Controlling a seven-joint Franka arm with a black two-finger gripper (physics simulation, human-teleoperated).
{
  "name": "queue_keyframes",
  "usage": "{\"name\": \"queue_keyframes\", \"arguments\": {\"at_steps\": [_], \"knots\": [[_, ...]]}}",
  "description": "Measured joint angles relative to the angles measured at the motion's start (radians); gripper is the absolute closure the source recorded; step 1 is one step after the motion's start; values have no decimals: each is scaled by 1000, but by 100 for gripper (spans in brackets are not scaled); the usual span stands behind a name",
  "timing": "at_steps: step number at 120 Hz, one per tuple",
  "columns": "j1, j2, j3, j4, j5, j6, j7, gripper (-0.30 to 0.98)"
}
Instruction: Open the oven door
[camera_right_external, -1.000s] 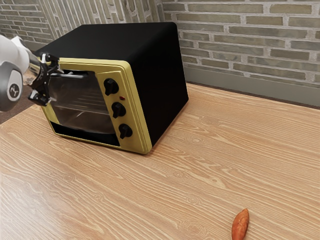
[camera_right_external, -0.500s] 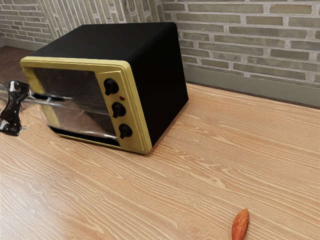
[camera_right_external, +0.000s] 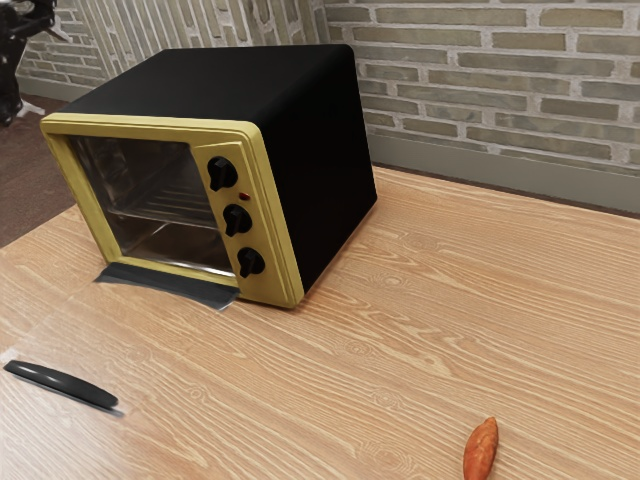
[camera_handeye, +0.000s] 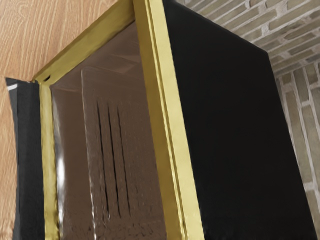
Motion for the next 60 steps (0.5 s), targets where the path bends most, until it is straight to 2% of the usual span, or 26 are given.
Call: {"name": "queue_keyframes", "arguments": {"at_steps": [4, 11, 23, 36, 60], "knots": [[-96, 66, -9, 95, 7, -96, 20, 0], [-266, 112, -16, 161, 16, -230, 39, 0], [-444, 132, -18, 113, 18, -368, 77, 0], [-510, 135, -21, 52, 17, -438, 113, 0], [-468, 145, -13, -4, 17, -500, 165, 0]]}}
